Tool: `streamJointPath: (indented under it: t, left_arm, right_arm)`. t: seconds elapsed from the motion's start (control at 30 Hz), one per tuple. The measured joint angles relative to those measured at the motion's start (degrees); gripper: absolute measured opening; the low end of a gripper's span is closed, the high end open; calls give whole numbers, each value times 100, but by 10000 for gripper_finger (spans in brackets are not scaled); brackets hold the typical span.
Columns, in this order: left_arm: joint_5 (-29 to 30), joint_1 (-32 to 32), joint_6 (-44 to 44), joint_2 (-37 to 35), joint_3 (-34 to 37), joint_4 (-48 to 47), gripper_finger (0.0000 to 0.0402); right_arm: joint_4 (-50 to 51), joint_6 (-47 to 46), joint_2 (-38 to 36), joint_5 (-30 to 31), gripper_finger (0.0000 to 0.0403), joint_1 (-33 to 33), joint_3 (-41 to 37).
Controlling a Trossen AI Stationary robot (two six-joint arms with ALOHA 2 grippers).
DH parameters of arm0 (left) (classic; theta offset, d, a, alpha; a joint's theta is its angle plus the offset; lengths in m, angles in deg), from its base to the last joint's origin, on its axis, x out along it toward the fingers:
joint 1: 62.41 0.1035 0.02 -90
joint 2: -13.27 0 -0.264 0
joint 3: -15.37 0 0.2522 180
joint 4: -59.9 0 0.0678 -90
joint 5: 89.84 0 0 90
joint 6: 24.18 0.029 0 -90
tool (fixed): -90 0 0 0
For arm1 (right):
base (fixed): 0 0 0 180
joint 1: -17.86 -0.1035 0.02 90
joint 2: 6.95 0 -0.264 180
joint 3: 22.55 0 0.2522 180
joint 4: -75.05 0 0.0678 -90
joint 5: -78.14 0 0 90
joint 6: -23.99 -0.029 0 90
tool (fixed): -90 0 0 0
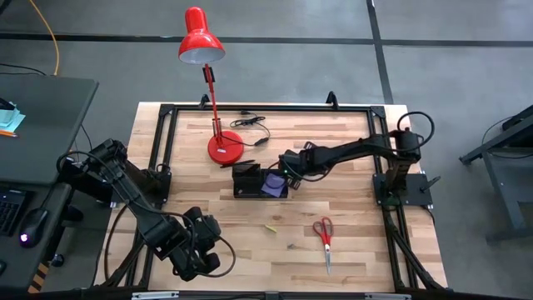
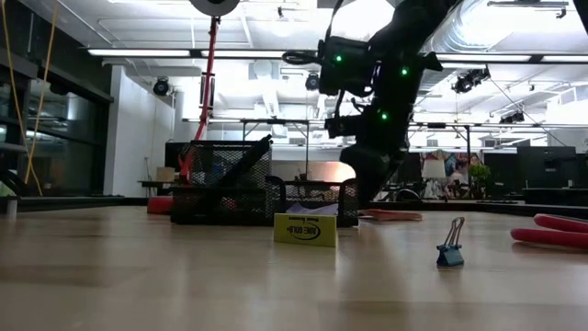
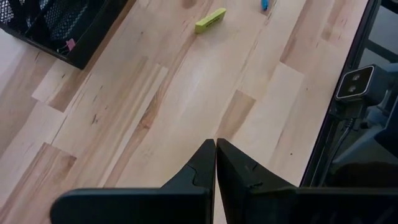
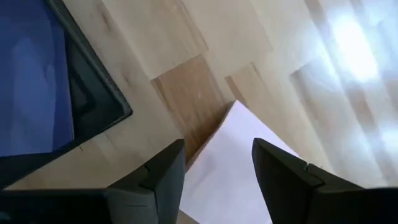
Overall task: Pick and place office supplies into organizer
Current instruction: Put the pink sticky note into the desk organizer
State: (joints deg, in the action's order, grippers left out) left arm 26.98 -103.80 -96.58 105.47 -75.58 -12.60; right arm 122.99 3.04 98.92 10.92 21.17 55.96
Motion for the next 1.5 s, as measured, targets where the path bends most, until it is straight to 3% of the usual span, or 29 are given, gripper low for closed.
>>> streamJointPath:
  t: [0.93, 1.07, 1.5]
  left_arm:
    - [260, -1, 57, 2, 0, -176, 1]
    - [266, -2, 111, 2, 0, -188, 1]
    - [354, 0, 162, 2, 0, -272, 1]
  right_arm:
    - [356, -369, 277, 197, 178, -8, 7]
    - [445, -393, 274, 360, 151, -40, 11]
    - [608, -362, 303, 425, 6, -28, -7]
